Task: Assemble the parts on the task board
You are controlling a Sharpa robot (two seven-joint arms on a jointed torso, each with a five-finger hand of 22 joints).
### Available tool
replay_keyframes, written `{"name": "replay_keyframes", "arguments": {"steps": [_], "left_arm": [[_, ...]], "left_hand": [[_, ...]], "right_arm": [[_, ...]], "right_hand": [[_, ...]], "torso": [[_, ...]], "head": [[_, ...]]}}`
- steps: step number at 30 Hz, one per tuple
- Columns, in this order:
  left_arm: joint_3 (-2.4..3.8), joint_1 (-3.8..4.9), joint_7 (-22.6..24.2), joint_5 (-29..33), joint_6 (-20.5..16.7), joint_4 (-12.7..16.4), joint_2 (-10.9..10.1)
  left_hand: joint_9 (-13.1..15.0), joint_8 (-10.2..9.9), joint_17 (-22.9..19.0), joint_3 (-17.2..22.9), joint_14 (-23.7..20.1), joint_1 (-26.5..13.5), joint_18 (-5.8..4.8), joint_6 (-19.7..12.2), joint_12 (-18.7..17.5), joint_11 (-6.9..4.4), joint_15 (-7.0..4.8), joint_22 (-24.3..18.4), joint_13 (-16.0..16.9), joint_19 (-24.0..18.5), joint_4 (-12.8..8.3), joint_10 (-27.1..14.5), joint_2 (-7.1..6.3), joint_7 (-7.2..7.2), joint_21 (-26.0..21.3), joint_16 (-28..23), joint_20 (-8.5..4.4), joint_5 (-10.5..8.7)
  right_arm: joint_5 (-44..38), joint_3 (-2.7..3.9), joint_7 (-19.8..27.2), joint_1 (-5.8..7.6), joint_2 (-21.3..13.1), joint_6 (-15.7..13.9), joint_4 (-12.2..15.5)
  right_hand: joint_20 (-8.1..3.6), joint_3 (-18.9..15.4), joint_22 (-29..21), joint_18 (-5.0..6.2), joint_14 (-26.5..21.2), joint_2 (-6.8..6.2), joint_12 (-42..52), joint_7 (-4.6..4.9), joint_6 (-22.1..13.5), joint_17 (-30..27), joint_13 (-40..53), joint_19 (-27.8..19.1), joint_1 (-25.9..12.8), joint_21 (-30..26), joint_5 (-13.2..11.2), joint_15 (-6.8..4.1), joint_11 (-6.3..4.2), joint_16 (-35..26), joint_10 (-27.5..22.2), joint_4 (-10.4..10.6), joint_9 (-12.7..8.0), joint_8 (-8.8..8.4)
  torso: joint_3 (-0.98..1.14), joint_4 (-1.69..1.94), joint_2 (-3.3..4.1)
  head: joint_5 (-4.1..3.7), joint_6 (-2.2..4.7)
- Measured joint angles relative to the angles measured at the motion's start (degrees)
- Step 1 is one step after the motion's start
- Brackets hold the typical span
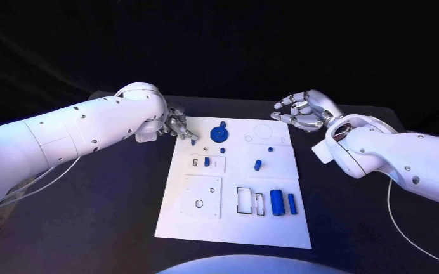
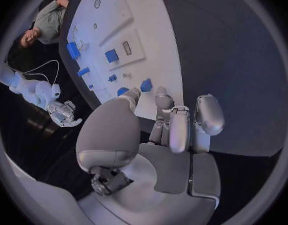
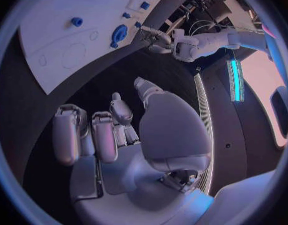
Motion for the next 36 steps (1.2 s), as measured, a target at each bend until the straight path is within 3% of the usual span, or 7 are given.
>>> {"name": "replay_keyframes", "arguments": {"steps": [16, 23, 26, 36], "left_arm": [[-0.05, 0.03, -0.27, 3.94, -0.45, -1.02, 0.96], [-0.05, 0.03, -0.32, 4.65, -0.46, -1.43, 1.20], [-0.06, 0.03, -0.35, 4.75, -0.43, -1.68, 1.46], [-0.13, 0.03, -0.38, 4.94, -0.32, -2.62, 2.15]], "left_hand": [[0.39, 0.29, 0.01, 0.00, 0.00, 0.00, 0.00, 0.21, 0.27, 0.00, 0.00, 0.47, 0.39, 0.00, 0.00, 0.00, 0.00, -0.21, 0.24, 0.00, 0.00, 0.00], [1.00, 0.52, 0.01, 1.89, 0.00, 1.28, 0.00, 0.01, 0.72, -0.21, 0.00, 0.68, 1.01, -0.01, -0.07, -0.21, 0.86, -0.41, 0.45, 0.00, 0.00, 0.00], [1.36, 0.52, 0.01, 3.34, -0.21, 2.29, 0.00, -0.19, 0.83, -0.31, -0.20, 0.84, 1.33, -0.01, 0.00, -0.31, 0.02, -0.61, 0.45, 0.00, 0.00, 0.00], [1.52, 0.52, 0.01, 3.66, -0.21, 2.56, 0.01, -0.19, 0.87, -0.31, -0.20, 0.90, 1.44, -0.01, 0.00, -0.31, -0.25, -0.61, 0.67, 0.00, 0.00, 0.00]], "right_arm": [[-0.07, 0.00, -0.04, -0.17, 0.24, 0.00, -0.27], [-0.10, 0.00, -0.05, -0.21, 0.30, 0.00, -0.32], [-0.12, 0.00, -0.06, -0.22, 0.33, 0.00, -0.32], [-0.15, 0.00, -0.06, -0.24, 0.32, -0.01, -0.32]], "right_hand": [[0.00, 0.00, 0.00, 0.00, 0.00, 0.00, 0.00, 0.00, 0.00, 0.04, 0.00, 0.00, 0.00, 0.00, 0.00, 0.00, 0.00, 0.00, 0.00, 0.00, 0.00, 0.00], [0.00, -0.01, -0.01, 0.00, 0.00, 0.00, 0.00, 0.00, 0.00, 0.04, 0.00, 0.00, 0.00, 0.00, 0.22, 0.00, 0.00, 0.00, 0.00, 0.32, 0.00, 0.00], [0.00, 0.00, -0.01, 0.00, 0.00, 0.00, 0.00, 0.00, 0.00, 0.04, 0.01, 0.00, 0.00, 0.00, 0.22, 0.00, 0.00, 0.00, 0.01, 0.32, 0.00, 0.00], [0.00, 0.00, -0.02, 0.00, 0.00, 0.00, 0.00, 0.00, 0.00, 0.04, -0.06, 0.00, 0.00, 0.00, 0.22, 0.00, 0.00, 0.00, 0.01, 0.64, 0.00, 0.00]], "torso": [[0.05, -0.03, -0.02], [0.07, 0.03, -0.02], [0.05, 0.01, -0.01], [0.01, -0.08, 0.02]], "head": [[0.26, -0.04], [0.23, -0.11], [0.26, -0.14], [0.12, -0.29]]}}
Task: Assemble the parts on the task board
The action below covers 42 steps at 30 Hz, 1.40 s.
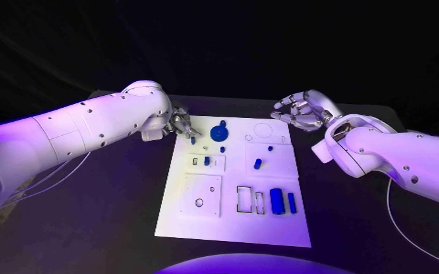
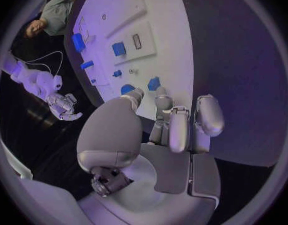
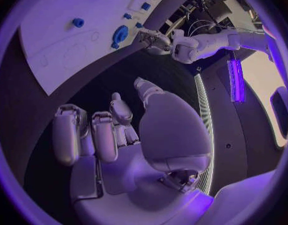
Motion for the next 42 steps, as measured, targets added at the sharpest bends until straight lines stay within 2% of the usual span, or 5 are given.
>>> {"name": "replay_keyframes", "arguments": {"steps": [21, 23, 36, 39, 42], "left_arm": [[-0.35, 0.00, -0.14, 0.55, 0.93, -1.19, 0.72], [-0.39, 0.00, -0.14, 0.62, 1.04, -1.26, 0.77], [-0.97, -0.03, -0.17, 1.51, 1.48, -1.80, 1.22], [-1.01, -0.03, -0.17, 1.82, 1.40, -1.85, 1.22], [-1.04, -0.03, -0.15, 2.35, 1.19, -1.89, 1.22]], "left_hand": [[0.44, 0.20, 0.00, 1.97, 0.21, 0.71, 0.00, 0.00, 0.22, 0.00, -0.21, 0.36, 0.83, 0.21, -0.07, 0.01, 0.34, 0.00, 0.22, 0.00, -0.21, 0.00], [0.53, 0.20, 0.00, 2.31, 0.21, 0.98, 0.01, 0.00, 0.22, 0.00, -0.21, 0.40, 0.87, 0.21, -0.08, 0.01, 0.08, 0.00, 0.22, 0.00, -0.21, 0.00], [0.87, 0.48, 0.08, 4.03, 0.21, 1.65, 0.00, 0.00, 0.47, 0.01, -0.21, 0.52, 1.15, 0.21, -0.08, 0.01, 0.07, 0.01, 0.22, 0.00, -0.21, 0.00], [1.47, 0.60, 0.32, 8.18, 0.11, 4.35, 0.00, -0.09, 0.48, -0.33, -0.42, 0.84, 1.64, 0.24, -0.10, 0.35, -0.07, -0.37, 0.44, 0.00, -0.24, 0.00], [1.88, 0.88, 0.40, 14.06, 0.18, 7.35, 0.00, -0.47, 0.49, -0.42, -0.64, 1.16, 1.91, 0.52, -0.46, 0.44, -0.98, -0.62, 0.67, 0.00, -0.52, -0.06]], "right_arm": [[-0.02, 0.00, 0.00, -0.01, 0.05, -0.01, 0.00], [-0.02, 0.00, 0.00, -0.02, 0.05, -0.01, 0.00], [-0.03, 0.00, 0.00, -0.02, 0.06, -0.01, 0.00], [-0.03, 0.00, 0.00, -0.03, 0.08, -0.01, 0.00], [-0.04, 0.00, 0.00, -0.03, 0.09, -0.01, 0.00]], "right_hand": [[0.00, 0.00, -0.02, 0.00, 0.00, 0.00, 0.00, 0.00, 0.00, -0.01, 0.00, 0.00, 0.00, 0.00, 0.00, 0.00, 0.00, 0.00, 0.00, 0.00, 0.00, 0.00], [0.00, 0.01, -0.02, 0.00, 0.00, 0.00, 0.00, 0.00, 0.00, -0.01, 0.00, 0.00, 0.00, 0.00, 0.00, 0.00, 0.00, 0.00, 0.00, -0.01, 0.00, 0.00], [0.00, -0.25, -0.02, 0.00, 0.00, 0.23, 0.00, 0.00, 0.00, -0.02, 0.01, 0.00, -0.23, 0.00, 0.35, 0.00, 0.00, 0.00, 0.00, 0.25, 0.00, 0.22], [0.00, -0.25, 0.02, 0.00, 0.00, 0.24, 0.00, 0.00, 0.00, -0.02, 0.01, 0.00, -0.24, 0.00, 0.35, 0.00, 0.00, 0.00, 0.00, 0.25, 0.00, 0.22], [0.00, -0.25, 0.02, 0.00, 0.00, 0.31, 0.00, 0.00, 0.00, -0.02, 0.01, 0.00, -0.31, 0.00, 0.35, 0.00, 0.00, 0.00, 0.00, 0.25, 0.00, 0.22]], "torso": [[0.01, 0.08, -0.06], [0.01, 0.08, -0.05], [0.01, 0.04, -0.03], [0.01, 0.08, -0.04], [0.02, 0.08, -0.04]], "head": [[-0.10, -0.36], [-0.10, -0.36], [-0.21, -0.57], [-0.25, -0.59], [-0.25, -0.60]]}}
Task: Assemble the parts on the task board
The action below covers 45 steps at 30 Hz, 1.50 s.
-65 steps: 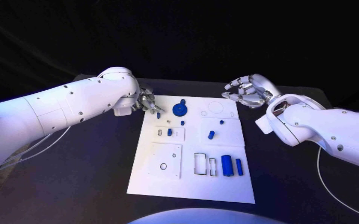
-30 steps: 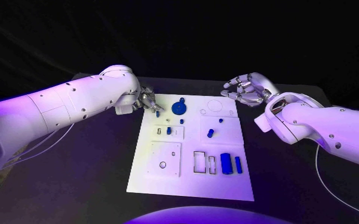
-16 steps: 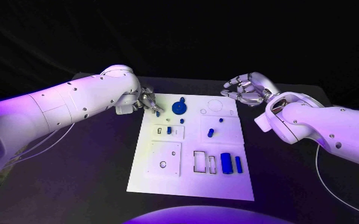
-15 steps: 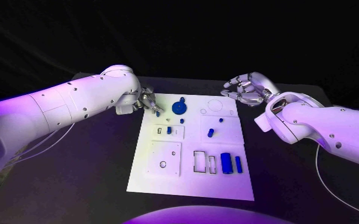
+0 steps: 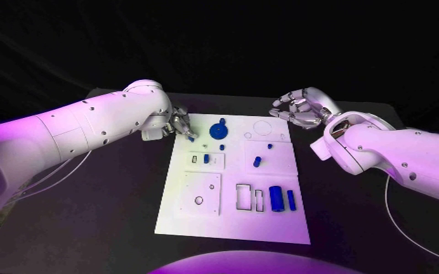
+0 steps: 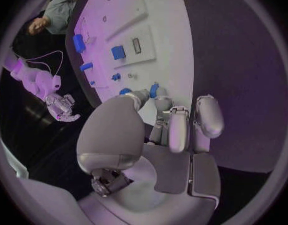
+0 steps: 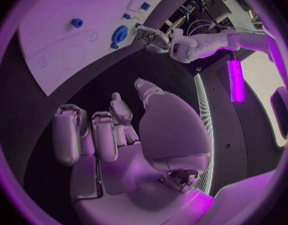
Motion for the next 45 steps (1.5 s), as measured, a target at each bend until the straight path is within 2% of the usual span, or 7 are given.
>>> {"name": "replay_keyframes", "arguments": {"steps": [2, 5, 15, 16, 27, 34, 45], "left_arm": [[-0.01, 0.00, 0.03, 0.46, -0.23, -0.02, 0.00], [-0.02, -0.01, 0.08, 1.43, -0.74, 0.02, -0.08], [0.40, -0.05, 0.16, 6.20, -3.00, 1.98, -2.35], [0.46, -0.05, 0.16, 6.66, -3.19, 2.36, -2.76], [0.71, -0.21, 0.08, 10.73, -5.03, 9.12, -8.08], [0.71, -1.82, 0.20, 11.71, -7.77, 14.55, -11.58], [0.66, -4.78, 0.84, 8.87, -14.53, 20.25, -14.09]], "left_hand": [[0.89, 0.97, 0.07, 4.98, 0.00, 1.60, 0.00, -0.40, 0.00, -0.08, 0.00, 0.24, 0.26, 0.00, 0.67, 0.12, -1.21, 0.21, 0.00, 0.00, 0.00, -0.28], [0.92, 2.49, 0.07, 7.85, 0.01, 2.32, 0.00, -0.89, 0.00, -0.37, 0.01, 0.45, 0.72, 0.00, 2.23, 0.65, -1.94, 0.14, 0.25, 0.00, 0.00, -0.26], [0.98, 3.64, 0.13, 9.72, 0.02, 2.08, 0.00, -1.20, 0.41, -0.27, 0.02, 1.08, 1.93, 0.20, 2.59, 1.38, -2.33, 0.45, 0.62, 0.00, -0.21, -0.25], [2.34, 3.65, 0.12, 9.72, 0.02, 2.07, 0.00, -1.21, 0.41, -0.26, 0.02, 1.10, 1.93, 0.20, 2.59, 1.39, -2.34, 0.45, 0.62, 0.00, -0.21, -0.25], [2.49, 4.19, 0.12, 10.51, 0.01, 1.40, 0.00, -1.24, 0.68, -0.19, 0.03, 1.72, 0.84, 0.61, 2.43, 1.87, -3.00, 0.49, 0.88, 0.00, -0.19, -0.25], [2.51, 5.12, 0.11, 10.54, -0.07, 0.48, -0.01, -1.35, 0.68, -0.75, -0.30, 1.51, 1.31, 1.02, 2.44, 2.46, -3.92, 0.21, 1.13, 0.00, -0.20, -0.25], [2.55, 5.99, 0.11, 11.71, 0.02, -0.58, 0.00, -1.20, 2.08, -1.10, -0.39, 1.68, 3.20, 1.02, 1.72, 4.04, -4.97, 0.05, 1.12, 0.00, -0.20, -0.27]], "right_arm": [[0.00, 0.00, 0.00, 0.00, 0.02, 0.00, -0.01], [0.00, 0.00, 0.00, -0.01, 0.04, 0.00, -0.03], [-0.01, 0.00, -0.01, -0.08, 0.08, 0.01, -0.20], [-0.01, 0.00, -0.02, -0.09, 0.08, 0.01, -0.21], [-0.01, -0.01, -0.07, -0.12, 0.02, 0.02, -0.29], [-0.01, -0.01, -0.08, -0.21, -0.03, 0.02, -0.29], [-0.02, -0.01, -0.07, -0.49, -0.15, 0.02, -0.25]], "right_hand": [[0.00, 0.00, 0.00, 0.00, 0.00, 0.00, 0.00, 0.00, 0.00, 0.00, 0.00, 0.00, 0.00, 0.00, 0.00, 0.00, 0.00, 0.00, 0.00, 0.00, 0.00, 0.00], [0.00, 0.00, 0.00, 0.00, 0.00, 0.00, 0.00, 0.00, 0.00, 0.00, 0.00, 0.00, 0.00, 0.00, 0.00, 0.00, 0.00, 0.00, 0.00, 0.00, 0.00, 0.00], [0.00, 0.01, -0.01, 0.00, 0.00, -0.01, 0.00, 0.00, 0.00, 0.00, 0.00, 0.00, 0.01, 0.00, 0.00, 0.00, 0.00, 0.00, 0.00, -0.01, 0.00, 0.00], [0.00, 0.01, -0.01, 0.00, 0.00, -0.01, 0.00, 0.00, 0.00, 0.00, 0.00, 0.00, 0.01, 0.00, 0.00, 0.00, 0.00, 0.00, 0.00, -0.01, 0.00, 0.00], [0.00, 0.17, -0.02, 0.00, 0.00, -0.01, 0.00, 0.00, 0.00, -0.01, 0.00, 0.00, 0.01, -0.26, 0.00, 0.00, 0.00, 0.00, 0.00, 0.15, 0.00, 0.00], [0.00, 0.02, -0.02, 0.00, 0.00, -0.01, 0.00, 0.00, 0.00, -0.01, 0.00, 0.00, 0.01, -0.26, 0.00, 0.00, 0.00, 0.00, 0.00, 0.31, 0.00, 0.00], [0.00, 0.02, -0.03, 0.00, 0.00, -0.01, 0.00, 0.00, 0.00, -0.01, -0.05, 0.00, 0.01, -0.26, 0.22, 0.00, 0.00, 0.00, 0.00, 0.31, 0.00, 0.00]], "torso": [[-0.01, 0.01, -0.02], [0.00, 0.01, -0.04], [0.06, 0.01, -0.13], [0.06, 0.03, -0.14], [0.11, 0.20, -0.20], [0.09, 0.30, -0.28], [0.01, 0.28, -0.23]], "head": [[0.02, -0.01], [0.10, -0.01], [0.18, 0.09], [0.20, 0.08], [0.47, 0.20], [0.68, 0.03], [0.95, -0.15]]}}
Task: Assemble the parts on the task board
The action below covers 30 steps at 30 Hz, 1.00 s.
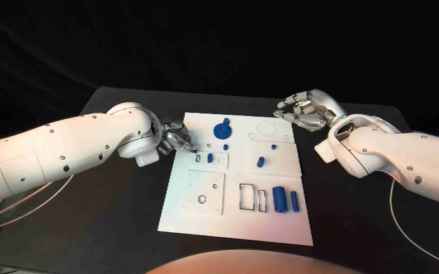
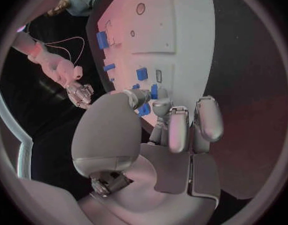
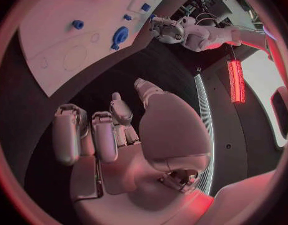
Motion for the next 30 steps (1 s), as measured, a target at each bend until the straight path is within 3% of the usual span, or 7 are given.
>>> {"name": "replay_keyframes", "arguments": {"steps": [10, 30], "left_arm": [[0.03, -0.79, 0.32, -3.60, -2.99, 1.97, -0.62], [0.01, -0.95, 0.04, -6.62, -1.00, 2.04, -0.01]], "left_hand": [[0.00, 0.83, 0.00, 0.71, 0.01, -0.53, 0.00, 0.40, 1.44, -0.42, -0.41, 0.41, 2.35, 0.22, -0.71, 1.61, -0.53, -0.37, 0.00, 0.00, -0.22, -0.31], [0.00, 1.36, -0.01, 0.46, -0.20, -1.06, 0.00, 0.60, 2.43, -0.61, -0.61, 0.89, 3.77, 0.52, -0.98, 2.43, -1.05, -0.36, 0.20, 0.00, -0.53, -0.56]], "right_arm": [[0.05, -0.01, 0.00, -0.16, -0.03, 0.00, 0.03], [0.12, -0.01, -0.02, -0.25, -0.03, 0.01, 0.01]], "right_hand": [[0.00, 0.00, 0.00, 0.00, 0.00, 0.00, 0.00, 0.00, 0.00, 0.00, 0.00, 0.00, 0.00, 0.00, 0.00, 0.00, 0.00, 0.00, 0.00, 0.00, 0.00, 0.00], [0.00, 0.00, 0.03, 0.00, 0.00, 0.00, 0.00, 0.00, 0.00, 0.04, 0.01, 0.00, 0.00, 0.00, 0.00, 0.00, 0.00, 0.00, 0.00, -0.01, 0.00, 0.00]], "torso": [[0.05, -0.07, 0.06], [0.12, -0.11, 0.06]], "head": [[0.10, -0.38], [0.31, -0.86]]}}
